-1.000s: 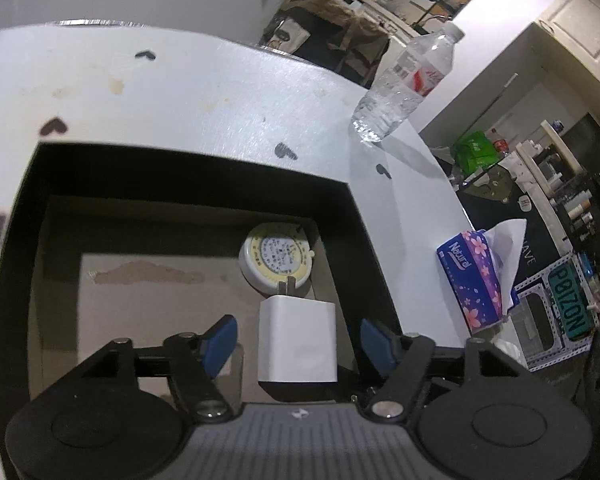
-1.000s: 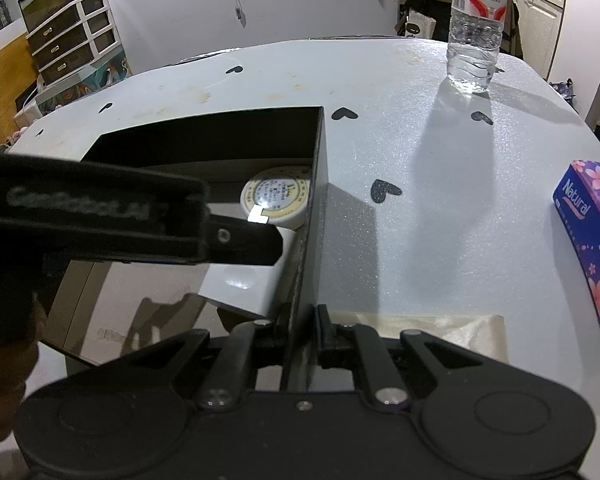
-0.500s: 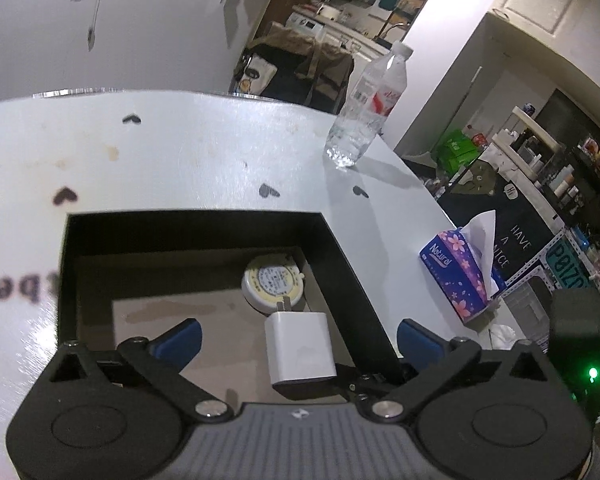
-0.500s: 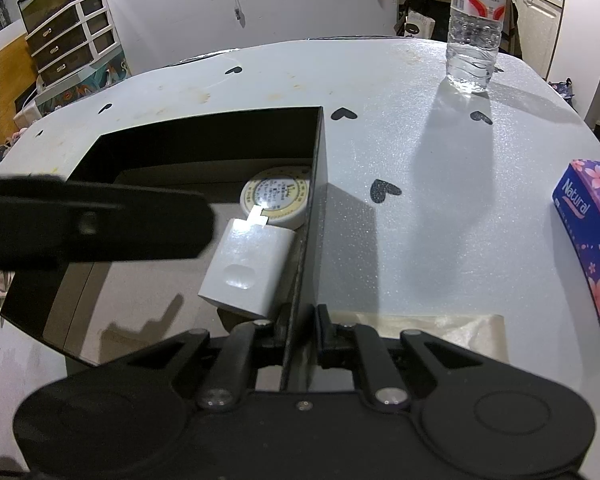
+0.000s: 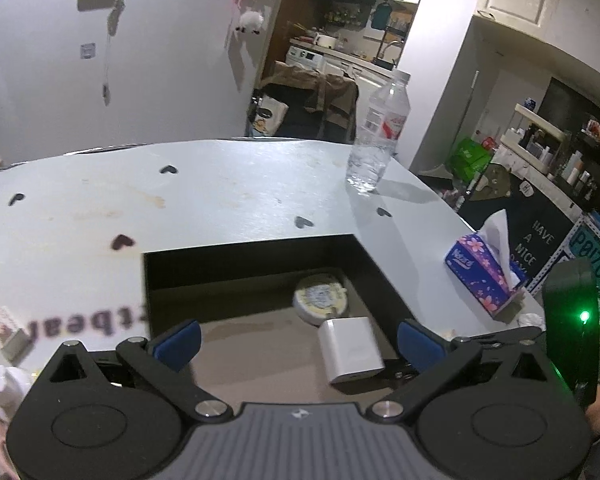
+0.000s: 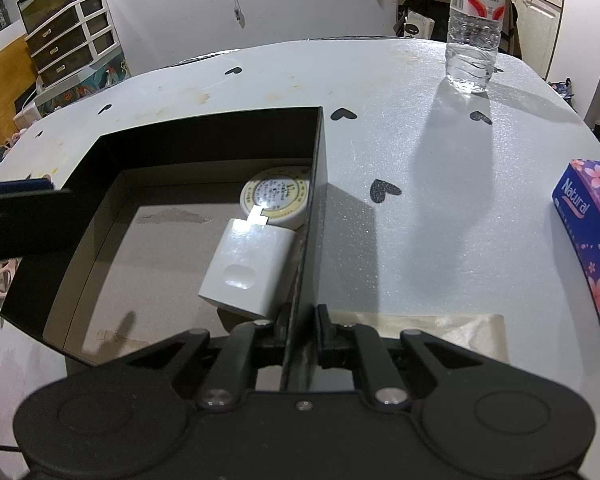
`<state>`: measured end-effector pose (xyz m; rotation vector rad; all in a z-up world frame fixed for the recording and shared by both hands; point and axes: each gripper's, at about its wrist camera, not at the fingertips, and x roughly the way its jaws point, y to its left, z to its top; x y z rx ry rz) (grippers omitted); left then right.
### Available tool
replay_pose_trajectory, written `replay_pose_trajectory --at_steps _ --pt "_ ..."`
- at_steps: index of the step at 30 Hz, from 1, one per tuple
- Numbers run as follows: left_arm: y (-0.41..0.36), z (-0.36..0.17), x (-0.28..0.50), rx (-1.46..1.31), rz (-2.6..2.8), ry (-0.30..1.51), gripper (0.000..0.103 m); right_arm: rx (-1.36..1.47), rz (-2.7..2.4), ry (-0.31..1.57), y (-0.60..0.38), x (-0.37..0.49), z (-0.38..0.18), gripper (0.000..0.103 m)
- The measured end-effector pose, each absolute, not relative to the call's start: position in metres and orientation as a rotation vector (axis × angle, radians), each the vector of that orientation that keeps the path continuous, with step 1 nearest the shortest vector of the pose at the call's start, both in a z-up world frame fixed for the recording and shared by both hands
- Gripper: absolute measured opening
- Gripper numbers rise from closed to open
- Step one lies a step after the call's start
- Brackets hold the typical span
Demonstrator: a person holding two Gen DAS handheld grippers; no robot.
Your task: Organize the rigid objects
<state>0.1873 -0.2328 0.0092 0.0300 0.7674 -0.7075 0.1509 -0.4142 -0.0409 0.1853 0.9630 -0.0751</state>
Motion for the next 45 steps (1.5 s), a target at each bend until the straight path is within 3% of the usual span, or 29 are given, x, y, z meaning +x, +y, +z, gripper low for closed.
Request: replay_pose_trajectory --at_steps 37,39,45 --pt "-0.048 -0.028 0.174 -0.069 -0.168 0.711 0.103 0.184 -0.079 0.965 -0.414 0.151 -0.041 0.011" --pt "-0.044 -0.03 0.176 -0.081 -0.167 0.708 0.099 0.183 -0.079 0.965 -0.414 0.151 -0.041 0.011" --pt "-0.043 -0.04 0.19 -0.081 -0.123 0.748 0.061 0.18 -0.083 0.965 -0.415 0.151 -0.041 0.011"
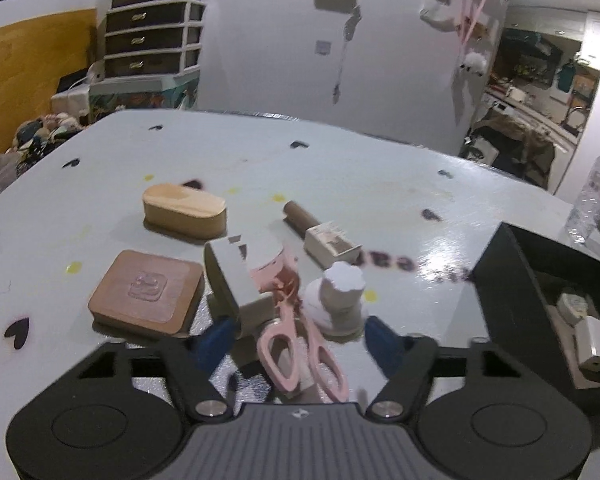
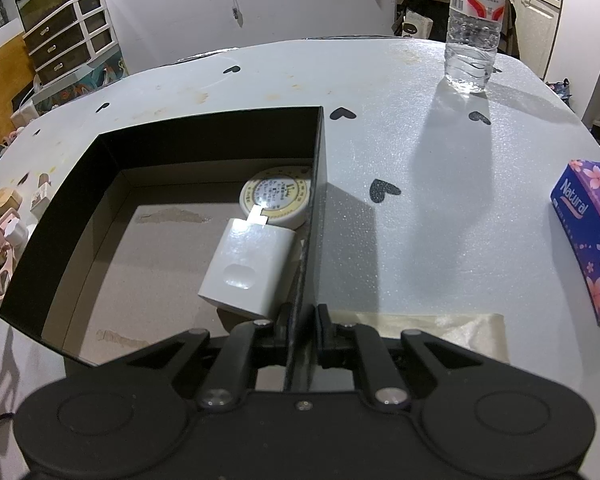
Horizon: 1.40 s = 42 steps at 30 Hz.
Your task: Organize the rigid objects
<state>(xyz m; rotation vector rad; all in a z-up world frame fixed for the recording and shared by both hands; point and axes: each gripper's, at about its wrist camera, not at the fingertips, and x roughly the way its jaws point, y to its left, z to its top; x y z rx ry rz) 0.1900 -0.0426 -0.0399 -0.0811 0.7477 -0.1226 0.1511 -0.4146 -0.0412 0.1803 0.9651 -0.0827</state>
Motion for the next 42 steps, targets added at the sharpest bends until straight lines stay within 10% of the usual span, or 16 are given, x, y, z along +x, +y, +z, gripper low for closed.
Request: replay_pose_trajectory --at_steps 15,42 --pt "-0.041 -0.036 0.179 -0.099 -0.228 0.773 0.003 0.179 -0.086 0.966 -0.414 0.151 -0.041 0.012" --pt "-0.075 0.01 0.171 -0.255 -0.477 0.601 0.003 0.182 -0.085 0.964 -0.413 0.151 -0.041 0.012"
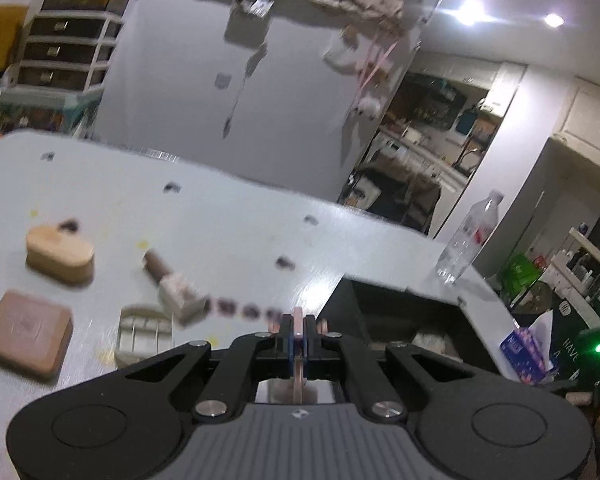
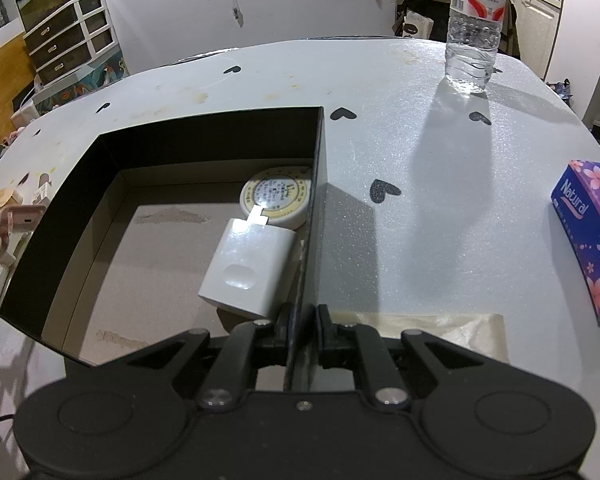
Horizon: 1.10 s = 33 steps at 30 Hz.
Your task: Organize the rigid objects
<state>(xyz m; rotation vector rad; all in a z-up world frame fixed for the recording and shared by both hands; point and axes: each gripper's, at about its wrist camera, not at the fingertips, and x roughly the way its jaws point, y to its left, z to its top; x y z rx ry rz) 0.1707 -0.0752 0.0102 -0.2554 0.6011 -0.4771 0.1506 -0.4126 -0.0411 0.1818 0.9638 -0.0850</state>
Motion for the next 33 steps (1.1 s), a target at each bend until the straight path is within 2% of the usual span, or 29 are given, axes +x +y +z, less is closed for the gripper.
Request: replay_pose_trajectory --at_steps 15,26,33 --pt "-0.151 0.053 0.195 -0.071 -0.564 0.436 0.005 0.178 -0.085 0.961 -0.411 0.15 -0.041 0.012" --pt "-0.098 0.016 0.171 -0.041 -0.543 0.566 0.003 0.179 -0.082 0.961 -0.411 0.15 -0.04 0.012" --pt "-0.059 0.001 0.149 -0.013 -0.583 0.662 0.007 0.178 -0.081 0.961 -0.412 0.15 -0.04 0.012"
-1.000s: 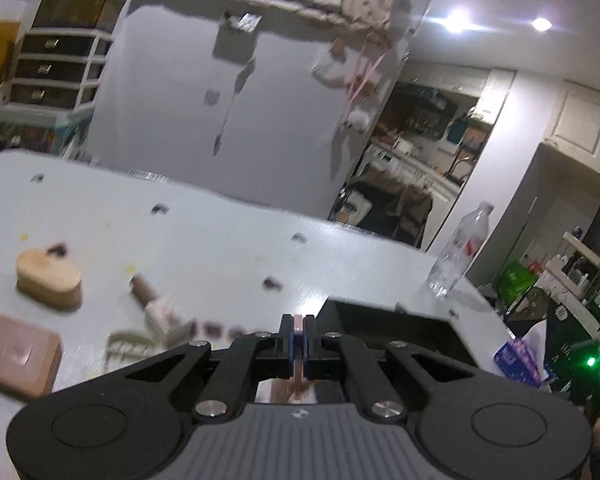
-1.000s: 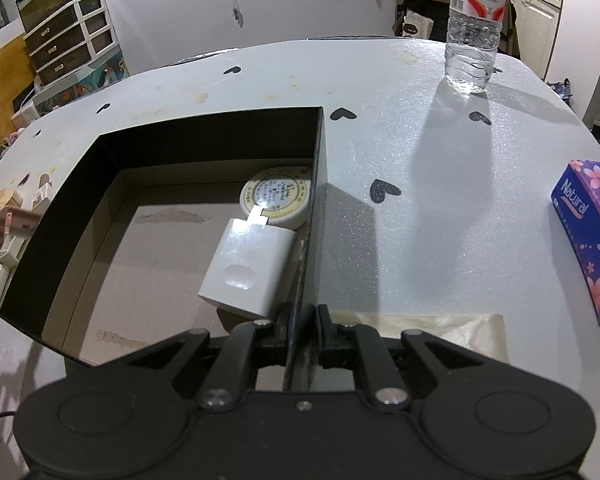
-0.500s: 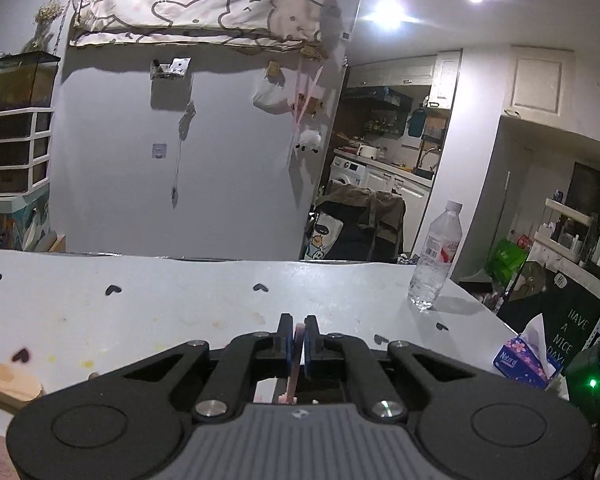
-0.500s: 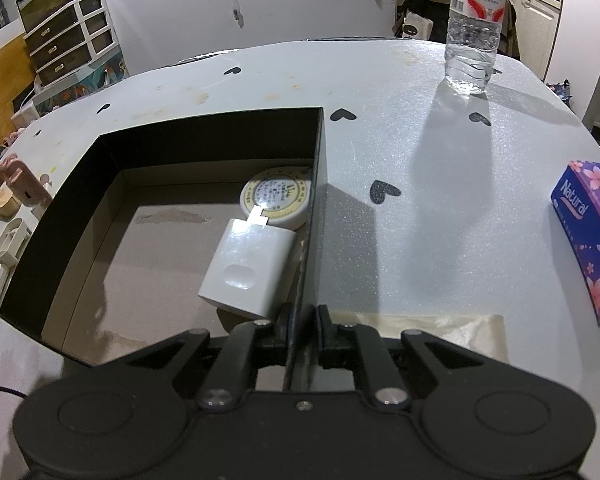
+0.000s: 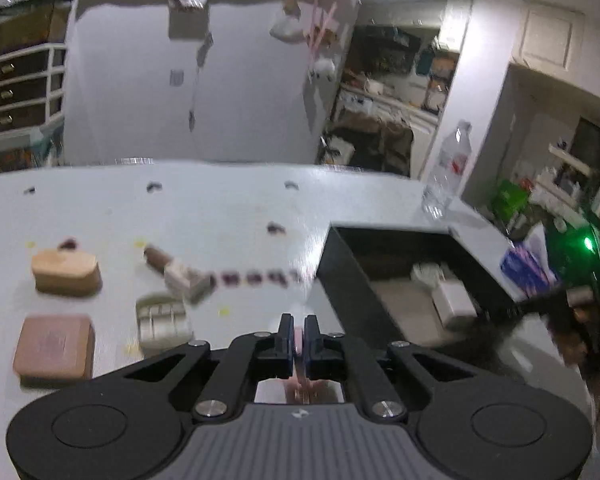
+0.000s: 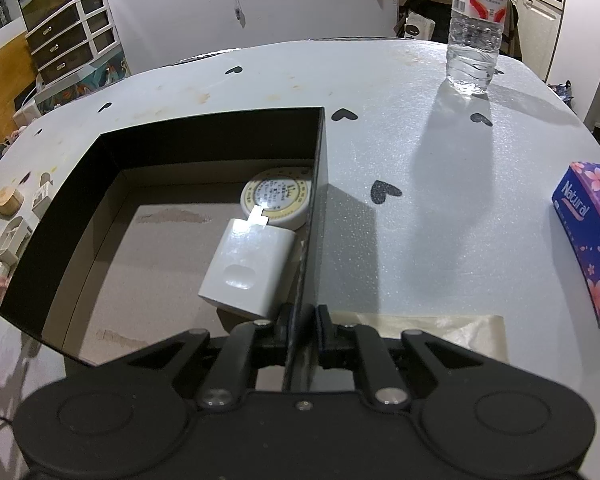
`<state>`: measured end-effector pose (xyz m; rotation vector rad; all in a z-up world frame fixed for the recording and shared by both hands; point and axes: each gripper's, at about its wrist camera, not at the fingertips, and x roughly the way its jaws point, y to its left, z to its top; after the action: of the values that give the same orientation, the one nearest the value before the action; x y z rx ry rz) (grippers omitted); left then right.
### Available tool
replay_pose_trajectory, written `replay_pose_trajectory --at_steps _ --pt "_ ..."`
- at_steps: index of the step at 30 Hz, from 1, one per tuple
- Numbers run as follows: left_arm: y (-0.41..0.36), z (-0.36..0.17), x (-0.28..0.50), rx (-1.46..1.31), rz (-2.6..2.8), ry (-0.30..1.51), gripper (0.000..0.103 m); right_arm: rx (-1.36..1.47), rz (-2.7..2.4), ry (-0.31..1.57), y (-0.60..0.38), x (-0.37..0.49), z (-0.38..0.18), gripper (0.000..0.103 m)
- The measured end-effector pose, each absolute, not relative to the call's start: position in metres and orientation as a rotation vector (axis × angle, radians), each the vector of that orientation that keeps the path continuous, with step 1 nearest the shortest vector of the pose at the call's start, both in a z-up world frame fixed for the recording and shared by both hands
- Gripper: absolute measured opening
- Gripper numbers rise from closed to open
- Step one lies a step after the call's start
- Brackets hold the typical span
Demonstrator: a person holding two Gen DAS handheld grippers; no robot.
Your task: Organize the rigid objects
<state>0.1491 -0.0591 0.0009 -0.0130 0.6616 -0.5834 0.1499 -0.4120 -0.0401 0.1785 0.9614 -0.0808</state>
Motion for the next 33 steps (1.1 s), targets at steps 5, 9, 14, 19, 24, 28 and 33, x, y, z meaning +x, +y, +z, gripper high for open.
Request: replay_pose_trajectory --at_steps 5,9,14,19,24,28,33 --pt "-0.053 -0.015 0.135 0.039 -0.6 0.758 0.008 0.177 -0.08 0.962 -0.412 0.15 -0.04 0.012" --pt "-0.051 -0.023 0.132 0.038 -0.621 0.803 0.027 0.177 -0.08 0.962 -0.412 0.15 -0.04 0.012" --pt "-0.06 -0.024 0.137 0.103 -0.628 0.849 0.049 0.178 -0.08 0.961 -0.412 0.15 -0.04 0.012" --pt "-0.081 -0.03 0.146 0.188 -0.666 0.919 0.049 0.178 -0.08 0.961 -0.412 0.15 -0.04 0.012" --pt "-0.101 -0.043 0.154 0.237 -0.69 0.998 0.048 0.183 -0.083 0.958 -0.412 0.15 -0.04 0.012" --pt "-0.105 -0.05 0.158 0.241 -0.699 1.03 0.043 0.184 -0.083 0.957 -0.412 0.149 -0.041 0.012" --pt "-0.106 -0.052 0.158 0.262 -0.695 1.029 0.031 0.183 -0.082 0.958 -0.412 0.15 -0.041 0.012"
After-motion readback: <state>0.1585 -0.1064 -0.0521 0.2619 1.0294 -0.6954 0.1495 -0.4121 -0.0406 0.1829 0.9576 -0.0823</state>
